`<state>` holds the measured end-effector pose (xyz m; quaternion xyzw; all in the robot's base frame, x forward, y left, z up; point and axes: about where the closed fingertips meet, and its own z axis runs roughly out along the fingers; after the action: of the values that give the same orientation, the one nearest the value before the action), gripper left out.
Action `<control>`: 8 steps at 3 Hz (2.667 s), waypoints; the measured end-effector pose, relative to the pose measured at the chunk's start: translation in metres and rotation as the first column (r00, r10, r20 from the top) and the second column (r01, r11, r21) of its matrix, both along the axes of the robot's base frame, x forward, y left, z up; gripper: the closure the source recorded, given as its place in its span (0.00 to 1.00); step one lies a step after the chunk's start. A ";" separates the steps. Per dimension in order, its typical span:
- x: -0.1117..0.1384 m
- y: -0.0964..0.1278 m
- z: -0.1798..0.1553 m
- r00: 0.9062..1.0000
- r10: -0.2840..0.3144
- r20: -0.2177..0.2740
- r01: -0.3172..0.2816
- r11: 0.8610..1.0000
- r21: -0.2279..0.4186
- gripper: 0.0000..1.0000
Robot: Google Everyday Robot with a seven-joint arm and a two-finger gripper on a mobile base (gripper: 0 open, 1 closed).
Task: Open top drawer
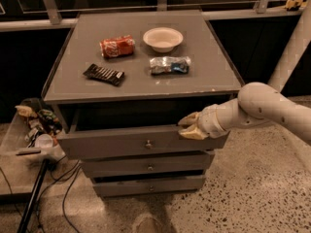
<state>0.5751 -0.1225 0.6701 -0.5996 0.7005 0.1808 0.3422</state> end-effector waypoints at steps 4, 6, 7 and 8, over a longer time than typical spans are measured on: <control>-0.029 -0.006 -0.018 0.999 0.022 -0.034 -0.021 0.999 0.037 0.00; -0.030 -0.004 -0.019 0.999 0.023 -0.035 -0.022 0.999 0.039 0.25; -0.035 -0.004 -0.016 0.999 0.027 -0.040 -0.025 0.999 0.045 0.48; -0.041 -0.005 -0.012 0.999 0.030 -0.039 -0.028 0.998 0.050 0.71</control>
Offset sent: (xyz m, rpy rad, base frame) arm 0.0000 0.0000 0.0000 0.0000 0.0000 0.0000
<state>0.5340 -0.1276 0.6580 -0.5975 0.6935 0.2149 0.3403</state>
